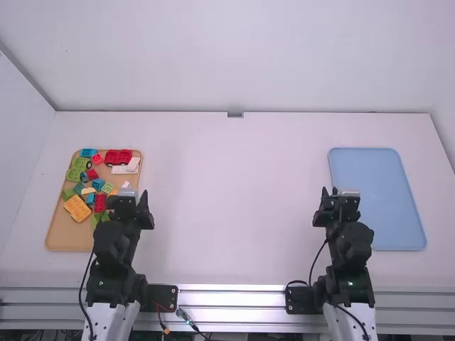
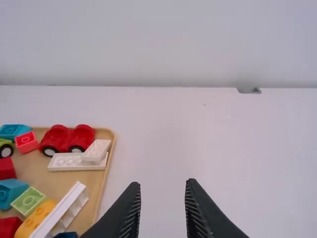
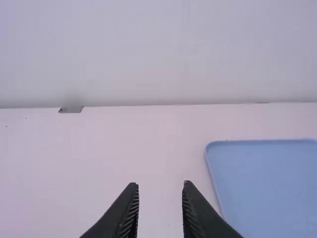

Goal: Assemble lego blocks to make yellow taxi

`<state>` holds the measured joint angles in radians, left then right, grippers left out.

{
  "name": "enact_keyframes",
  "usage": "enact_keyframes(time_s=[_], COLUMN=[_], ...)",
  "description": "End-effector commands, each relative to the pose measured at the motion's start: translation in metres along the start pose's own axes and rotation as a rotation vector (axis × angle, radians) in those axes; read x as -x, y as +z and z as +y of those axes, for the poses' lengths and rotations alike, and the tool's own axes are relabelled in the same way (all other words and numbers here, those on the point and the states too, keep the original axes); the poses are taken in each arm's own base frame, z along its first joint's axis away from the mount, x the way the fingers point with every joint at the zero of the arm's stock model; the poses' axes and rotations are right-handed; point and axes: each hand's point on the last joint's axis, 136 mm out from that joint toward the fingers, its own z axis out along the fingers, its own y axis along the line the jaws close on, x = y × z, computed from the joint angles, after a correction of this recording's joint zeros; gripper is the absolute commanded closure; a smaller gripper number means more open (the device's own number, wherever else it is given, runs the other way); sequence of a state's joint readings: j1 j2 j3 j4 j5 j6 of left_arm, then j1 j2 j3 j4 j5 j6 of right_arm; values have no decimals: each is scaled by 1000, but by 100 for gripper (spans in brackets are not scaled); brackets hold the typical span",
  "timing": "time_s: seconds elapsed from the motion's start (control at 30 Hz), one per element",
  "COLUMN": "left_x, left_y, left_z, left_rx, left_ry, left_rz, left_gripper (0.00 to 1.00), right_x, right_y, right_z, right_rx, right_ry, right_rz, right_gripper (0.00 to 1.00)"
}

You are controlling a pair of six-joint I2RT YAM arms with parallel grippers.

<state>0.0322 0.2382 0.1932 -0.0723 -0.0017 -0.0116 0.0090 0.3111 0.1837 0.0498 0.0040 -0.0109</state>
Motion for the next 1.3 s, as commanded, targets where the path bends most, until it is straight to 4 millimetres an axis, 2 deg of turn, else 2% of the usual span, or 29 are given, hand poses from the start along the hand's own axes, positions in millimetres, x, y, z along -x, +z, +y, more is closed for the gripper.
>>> enact_keyframes(time_s=[0.0, 0.33, 0.4, 0.5, 0.77, 0.87, 0.9, 1.0, 1.13, 1.23, 1.27], left_x=[18, 36, 40, 42, 42, 37, 36, 23, 9, -13, -15], left_y=[-1, 17, 24, 30, 39, 40, 40, 42, 42, 42, 42], left_z=[6, 18, 26, 48, 95, 130, 133, 166, 190, 218, 220], left_rx=[27, 72, 106, 217, 334, 434, 441, 521, 566, 598, 600], left_ry=[-15, 16, 7, -80, -211, -288, -294, -376, -428, -473, -478], left_rz=[-2, 100, 133, 177, 365, 488, 500, 656, 782, 924, 935], left_gripper=[72, 54, 49, 42, 28, 22, 21, 15, 11, 7, 8], right_x=[23, 53, 60, 69, 85, 91, 92, 96, 97, 98, 98], right_y=[2, 29, 38, 52, 86, 103, 104, 120, 132, 146, 146], right_z=[2, 6, 7, 8, 12, 14, 14, 16, 18, 19, 19], right_rx=[9, 20, 22, 27, 34, 37, 38, 41, 44, 45, 46], right_ry=[-9, -47, -53, -62, -79, -87, -87, -95, -100, -106, -106], right_rz=[-23, 21, 33, 47, 72, 77, 76, 84, 92, 98, 96], right_gripper=[72, 54, 49, 42, 28, 21, 21, 15, 11, 7, 7])
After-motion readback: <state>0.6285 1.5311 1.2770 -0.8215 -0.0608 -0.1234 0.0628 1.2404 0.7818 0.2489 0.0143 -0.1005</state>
